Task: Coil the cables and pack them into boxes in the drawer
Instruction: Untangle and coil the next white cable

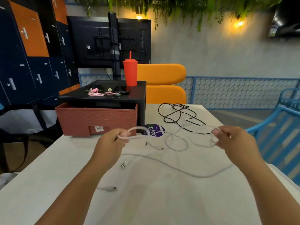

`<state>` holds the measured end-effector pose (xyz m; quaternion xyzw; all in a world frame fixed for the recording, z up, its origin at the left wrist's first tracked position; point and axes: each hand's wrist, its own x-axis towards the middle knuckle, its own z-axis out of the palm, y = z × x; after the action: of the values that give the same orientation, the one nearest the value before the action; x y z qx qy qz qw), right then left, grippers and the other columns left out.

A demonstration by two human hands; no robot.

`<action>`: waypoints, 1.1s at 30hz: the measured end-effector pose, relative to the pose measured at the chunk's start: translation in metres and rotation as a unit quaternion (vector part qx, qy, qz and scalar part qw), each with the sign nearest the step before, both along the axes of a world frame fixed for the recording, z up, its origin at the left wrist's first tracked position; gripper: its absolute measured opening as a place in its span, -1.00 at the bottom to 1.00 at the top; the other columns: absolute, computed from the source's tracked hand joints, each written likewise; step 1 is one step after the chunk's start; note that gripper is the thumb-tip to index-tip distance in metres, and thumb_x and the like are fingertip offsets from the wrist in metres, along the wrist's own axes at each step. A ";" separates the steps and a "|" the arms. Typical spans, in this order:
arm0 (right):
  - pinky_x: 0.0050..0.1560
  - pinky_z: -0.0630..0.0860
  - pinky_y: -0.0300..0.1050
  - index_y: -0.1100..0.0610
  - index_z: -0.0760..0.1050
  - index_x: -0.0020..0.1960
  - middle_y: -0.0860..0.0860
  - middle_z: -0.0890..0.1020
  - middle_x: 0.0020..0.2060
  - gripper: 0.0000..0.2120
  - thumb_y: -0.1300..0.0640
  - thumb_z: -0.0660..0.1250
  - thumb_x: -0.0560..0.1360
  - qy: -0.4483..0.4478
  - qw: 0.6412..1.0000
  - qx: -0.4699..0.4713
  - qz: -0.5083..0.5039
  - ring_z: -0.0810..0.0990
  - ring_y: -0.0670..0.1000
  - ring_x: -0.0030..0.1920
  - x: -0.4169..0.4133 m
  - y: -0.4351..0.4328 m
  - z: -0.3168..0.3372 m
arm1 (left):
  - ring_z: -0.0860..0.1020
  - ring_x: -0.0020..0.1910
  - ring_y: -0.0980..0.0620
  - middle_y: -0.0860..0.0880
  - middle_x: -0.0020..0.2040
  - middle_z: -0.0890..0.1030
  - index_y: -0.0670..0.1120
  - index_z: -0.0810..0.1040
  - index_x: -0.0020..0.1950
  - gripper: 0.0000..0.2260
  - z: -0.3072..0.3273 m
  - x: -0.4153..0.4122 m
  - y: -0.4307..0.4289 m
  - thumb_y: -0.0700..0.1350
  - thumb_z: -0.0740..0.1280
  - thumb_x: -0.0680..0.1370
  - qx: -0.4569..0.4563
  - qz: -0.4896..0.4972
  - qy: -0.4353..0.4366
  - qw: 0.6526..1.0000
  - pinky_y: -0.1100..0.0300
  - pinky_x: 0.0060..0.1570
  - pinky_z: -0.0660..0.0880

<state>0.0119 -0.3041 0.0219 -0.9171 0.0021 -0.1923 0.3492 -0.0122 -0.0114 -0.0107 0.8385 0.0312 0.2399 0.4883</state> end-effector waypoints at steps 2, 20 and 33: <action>-0.15 0.34 -0.12 0.14 0.59 0.01 0.13 0.61 -0.14 -0.78 0.07 0.21 0.56 -0.071 0.997 0.031 0.005 0.56 0.11 -0.11 0.013 0.011 -0.002 | 0.50 0.03 0.14 0.06 0.07 0.56 -0.02 0.56 0.11 -0.79 0.002 0.014 -0.008 -0.23 0.19 0.59 0.016 -0.078 -0.002 0.997 0.41 -0.05 0.36; -0.21 0.36 -0.16 0.15 0.44 -0.10 0.07 0.59 -0.06 -0.87 0.16 0.13 0.53 0.150 0.969 -0.171 -0.100 0.53 0.09 -0.12 0.096 0.026 -0.075 | 0.36 0.34 -0.03 -0.04 0.43 0.31 -0.03 0.31 0.45 -0.48 -0.066 0.076 0.012 -0.29 0.21 0.49 0.155 0.044 0.157 0.974 0.14 0.24 0.33; 0.04 0.41 -0.22 -0.01 0.13 0.46 -0.01 0.59 0.02 -0.35 0.05 0.34 0.45 0.171 0.966 -0.092 0.171 0.53 -0.04 0.03 0.067 0.057 -0.091 | 0.48 -0.07 0.02 0.01 -0.08 0.50 0.00 0.43 -0.18 -0.88 -0.074 0.057 0.017 -0.14 0.17 0.54 0.370 0.009 0.173 0.913 0.19 -0.05 0.44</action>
<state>0.0790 -0.2467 -0.0693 -0.9514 -0.1123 0.0309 0.2852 0.0447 0.0058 -0.0849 0.9872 0.0322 0.0896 0.1282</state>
